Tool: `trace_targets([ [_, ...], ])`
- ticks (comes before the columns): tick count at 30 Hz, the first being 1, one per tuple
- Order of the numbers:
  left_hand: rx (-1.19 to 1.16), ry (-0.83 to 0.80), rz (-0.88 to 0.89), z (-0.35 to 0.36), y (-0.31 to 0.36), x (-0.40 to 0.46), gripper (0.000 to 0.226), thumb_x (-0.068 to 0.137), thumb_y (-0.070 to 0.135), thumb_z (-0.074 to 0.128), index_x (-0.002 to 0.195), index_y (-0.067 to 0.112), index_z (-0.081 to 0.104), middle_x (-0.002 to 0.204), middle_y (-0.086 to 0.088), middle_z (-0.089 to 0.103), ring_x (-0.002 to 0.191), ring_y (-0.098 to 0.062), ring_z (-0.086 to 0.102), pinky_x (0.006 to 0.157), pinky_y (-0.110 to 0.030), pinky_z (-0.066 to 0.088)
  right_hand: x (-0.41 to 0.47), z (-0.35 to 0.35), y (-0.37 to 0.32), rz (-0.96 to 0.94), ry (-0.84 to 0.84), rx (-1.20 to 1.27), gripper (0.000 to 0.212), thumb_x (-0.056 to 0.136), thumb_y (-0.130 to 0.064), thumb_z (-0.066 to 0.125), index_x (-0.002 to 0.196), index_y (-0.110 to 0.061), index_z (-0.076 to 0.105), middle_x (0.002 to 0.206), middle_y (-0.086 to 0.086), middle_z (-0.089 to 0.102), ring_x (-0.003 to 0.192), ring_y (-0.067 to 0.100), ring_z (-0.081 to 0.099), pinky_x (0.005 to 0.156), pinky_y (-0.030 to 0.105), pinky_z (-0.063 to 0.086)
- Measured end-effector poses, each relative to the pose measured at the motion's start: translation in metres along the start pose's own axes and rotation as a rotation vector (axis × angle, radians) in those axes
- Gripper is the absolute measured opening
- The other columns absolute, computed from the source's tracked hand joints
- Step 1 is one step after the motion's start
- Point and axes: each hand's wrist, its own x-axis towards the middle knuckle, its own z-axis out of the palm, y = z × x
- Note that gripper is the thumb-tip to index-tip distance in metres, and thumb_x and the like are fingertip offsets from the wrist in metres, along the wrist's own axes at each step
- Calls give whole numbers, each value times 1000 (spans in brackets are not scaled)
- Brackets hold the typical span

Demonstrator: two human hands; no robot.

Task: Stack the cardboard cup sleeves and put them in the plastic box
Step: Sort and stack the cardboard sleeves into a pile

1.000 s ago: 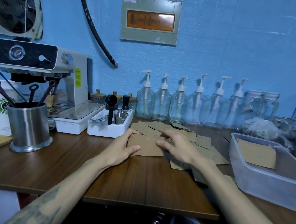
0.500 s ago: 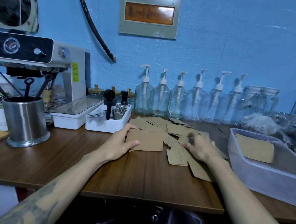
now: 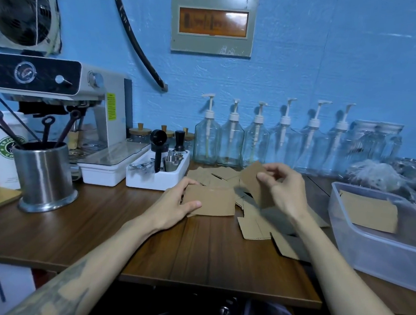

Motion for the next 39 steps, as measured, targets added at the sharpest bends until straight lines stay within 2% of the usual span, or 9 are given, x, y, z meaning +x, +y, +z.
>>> trace_targets([
  [5,5,-7,-2,0,1,0,35,91,25,69,118,31,47,109,8,64,89,-5,62,71,-12,46,-2,2,-3,51,-151,406,55,86,5,68,131,-18,46,76,3,63,71,11,66,70,27,56],
  [8,13,-37,-18,0,-1,0,41,90,26,71,121,33,45,111,8,64,91,-4,62,79,-21,49,-8,8,-4,138,-280,466,72,84,10,66,140,-27,41,95,2,64,79,17,73,69,30,61],
  [11,22,-97,-51,-1,-5,0,56,83,30,76,125,40,39,119,7,62,104,-11,62,95,-36,51,-16,24,0,203,-295,307,51,85,3,69,132,-14,55,111,2,61,88,25,72,74,33,61],
  [14,18,-131,-66,-1,-4,-1,65,79,34,80,126,42,35,122,5,59,111,-12,59,99,-37,49,-21,37,10,130,-286,-4,15,88,-19,72,101,-14,67,101,4,69,90,26,70,79,43,59],
  [18,17,-97,-34,0,-1,-2,53,87,36,73,126,37,38,121,8,59,109,-10,59,97,-34,49,-26,41,16,-105,-344,-494,50,88,-41,68,130,-14,61,113,2,58,108,22,55,95,36,46],
  [23,33,-49,18,0,-1,-1,36,93,31,65,122,36,44,115,7,61,102,-13,61,93,-39,51,-24,42,18,-273,-415,-377,77,90,-40,65,154,-36,21,137,-2,39,127,14,41,110,34,34],
  [27,37,-57,25,0,-1,-1,38,93,33,64,122,42,41,116,5,60,104,-13,60,94,-40,51,-27,50,19,-432,-528,-516,64,97,-32,56,154,-25,26,150,-4,35,138,18,33,116,33,26],
  [35,42,-63,35,0,3,-2,46,93,32,65,129,47,41,122,12,58,104,-8,60,95,-37,51,-24,49,17,-417,-518,-483,55,99,-26,54,150,-26,35,144,-6,44,131,18,43,106,23,31],
  [39,34,-32,19,-1,1,-2,39,86,41,65,120,47,48,117,8,63,104,-15,61,95,-43,51,-24,39,13,-359,-514,-451,54,97,-34,57,148,-30,39,133,-6,52,124,15,47,107,31,36],
])
